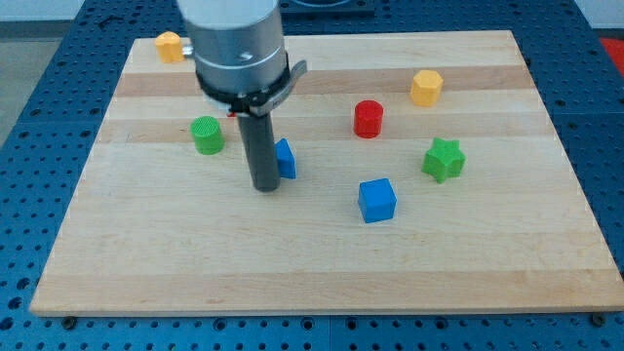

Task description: Move green circle bottom of yellow heart

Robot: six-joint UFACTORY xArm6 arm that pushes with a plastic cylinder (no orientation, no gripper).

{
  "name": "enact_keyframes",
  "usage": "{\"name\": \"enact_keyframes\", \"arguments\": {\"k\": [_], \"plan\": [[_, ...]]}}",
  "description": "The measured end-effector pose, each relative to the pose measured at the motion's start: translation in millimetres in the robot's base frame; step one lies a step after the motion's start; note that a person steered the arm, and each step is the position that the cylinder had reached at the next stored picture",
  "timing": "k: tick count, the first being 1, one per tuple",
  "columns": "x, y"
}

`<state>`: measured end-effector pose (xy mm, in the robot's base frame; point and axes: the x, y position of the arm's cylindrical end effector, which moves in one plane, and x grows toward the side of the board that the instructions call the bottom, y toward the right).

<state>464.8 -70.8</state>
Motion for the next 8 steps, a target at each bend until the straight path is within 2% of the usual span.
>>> {"name": "enact_keyframes", "arguments": {"k": [2,5,8], "plan": [[-56,-55],[-59,-118],[-61,-144]]}}
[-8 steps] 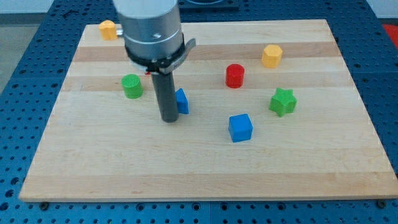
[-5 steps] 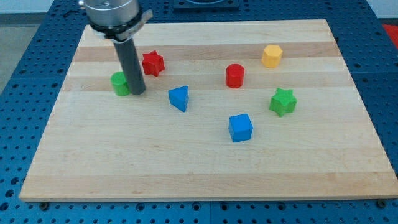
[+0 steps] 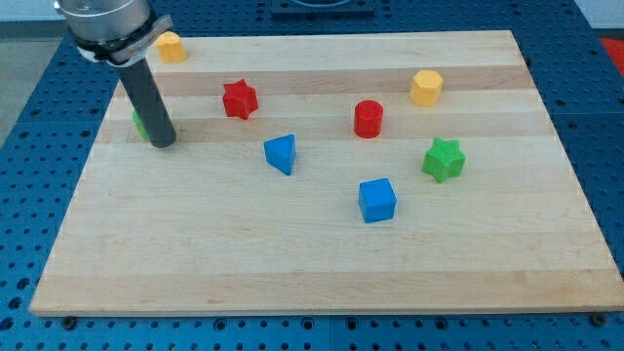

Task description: Move green circle bottom of yellow heart

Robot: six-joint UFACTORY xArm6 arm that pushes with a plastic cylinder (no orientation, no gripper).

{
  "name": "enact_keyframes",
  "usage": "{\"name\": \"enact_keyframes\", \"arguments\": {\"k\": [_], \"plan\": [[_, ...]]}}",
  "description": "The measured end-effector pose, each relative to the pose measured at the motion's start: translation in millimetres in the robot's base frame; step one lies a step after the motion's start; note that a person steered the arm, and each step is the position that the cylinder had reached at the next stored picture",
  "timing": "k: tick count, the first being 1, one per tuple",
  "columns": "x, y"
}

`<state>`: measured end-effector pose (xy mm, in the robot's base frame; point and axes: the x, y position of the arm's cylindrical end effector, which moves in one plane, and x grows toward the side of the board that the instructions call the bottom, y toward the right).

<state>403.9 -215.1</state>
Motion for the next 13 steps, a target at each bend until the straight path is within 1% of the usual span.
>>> {"name": "enact_keyframes", "arguments": {"k": [3,4,5,10,13], "plan": [[-5,-18],[-8,-33],[-16,-36],[-104,-36],[-104,-34]]}}
